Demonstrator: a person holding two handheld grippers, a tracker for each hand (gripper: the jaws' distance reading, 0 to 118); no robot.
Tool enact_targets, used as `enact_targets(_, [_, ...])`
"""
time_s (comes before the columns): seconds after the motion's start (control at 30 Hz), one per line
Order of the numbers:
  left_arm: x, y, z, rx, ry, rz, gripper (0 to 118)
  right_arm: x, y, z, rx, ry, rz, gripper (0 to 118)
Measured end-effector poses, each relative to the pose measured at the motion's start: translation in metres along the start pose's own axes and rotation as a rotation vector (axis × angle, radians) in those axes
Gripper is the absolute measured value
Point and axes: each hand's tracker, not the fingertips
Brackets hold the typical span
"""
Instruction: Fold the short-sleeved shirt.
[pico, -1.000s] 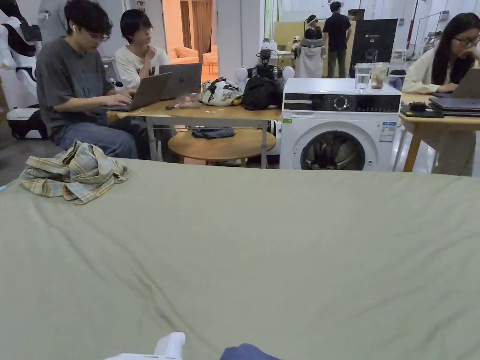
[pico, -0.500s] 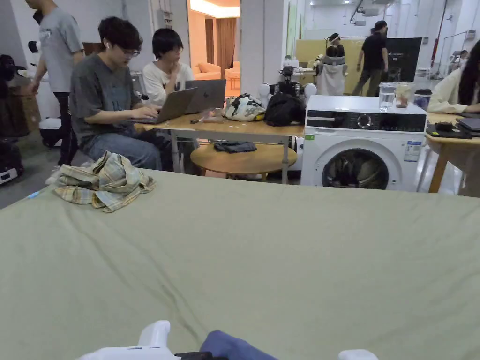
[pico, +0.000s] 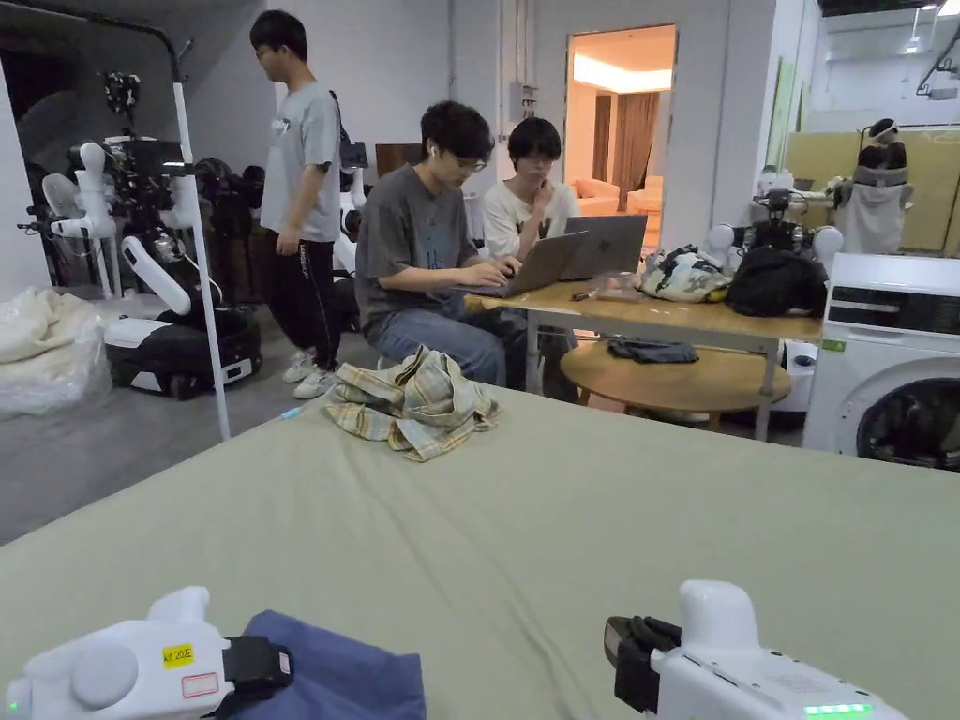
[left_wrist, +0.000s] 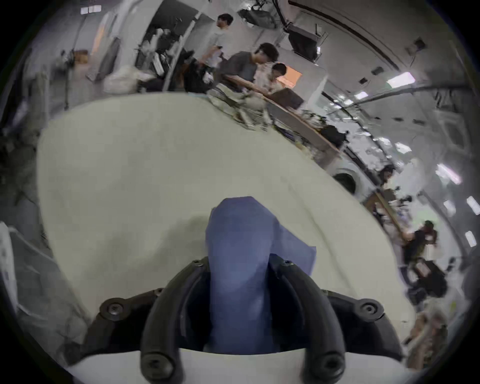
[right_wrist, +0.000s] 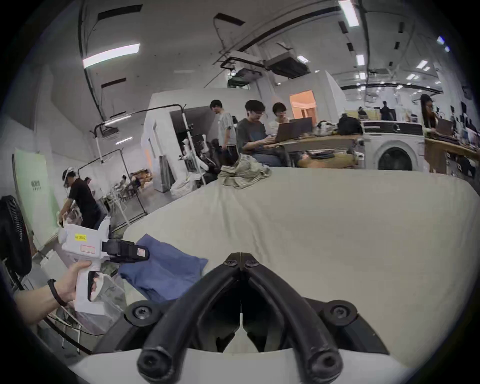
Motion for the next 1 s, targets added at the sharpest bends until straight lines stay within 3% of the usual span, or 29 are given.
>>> enact_targets(0.03, [-0.001,0.003,0.003,0.034,0.056,-0.031,58,-0.002,0.001,-0.002,-0.003,0.004,0.0,0])
enact_targets(0.07, [-0.001,0.008,0.009,0.054,0.097,-0.065,62,-0.004,0.002,-0.004,-0.008,0.006,0.006,0])
enact_targets(0.17, [0.01,0.022,0.049,0.171,0.136,-0.172,61,-0.005,0.005,0.0,0.0,-0.004,0.043,0])
enact_targets(0.37, [0.098,0.02,0.122,0.458,0.035,-0.362,61,0.002,0.021,0.022,0.059,-0.04,0.05,0])
enact_targets(0.53, [0.205,-0.004,0.138,0.593,-0.086,-0.585,61,0.022,0.029,0.078,0.173,-0.198,0.135,0])
enact_targets(0.63, [0.258,-0.024,0.134,0.592,-0.211,-0.571,60,0.049,0.032,0.123,0.208,-0.295,0.125,0])
enact_targets(0.67, [0.27,-0.032,0.133,0.608,-0.261,-0.552,55,0.057,0.032,0.138,0.221,-0.324,0.116,0])
enact_targets(0.73, [0.296,-0.047,0.129,0.628,-0.368,-0.512,32,0.075,0.031,0.174,0.252,-0.383,0.089,0])
enact_targets(0.8, [0.32,-0.06,0.122,0.623,-0.378,-0.522,18,0.089,0.029,0.203,0.262,-0.441,0.101,0])
enact_targets(0.83, [0.33,-0.065,0.118,0.613,-0.404,-0.53,0,0.094,0.028,0.218,0.276,-0.503,0.11,0])
enact_targets(0.9, [0.345,-0.077,0.113,0.616,-0.413,-0.536,0,0.106,0.026,0.242,0.307,-0.579,0.112,0])
enact_targets(1.0, [0.36,-0.091,0.108,0.649,-0.405,-0.584,0,0.115,0.024,0.258,0.311,-0.787,0.121,0])
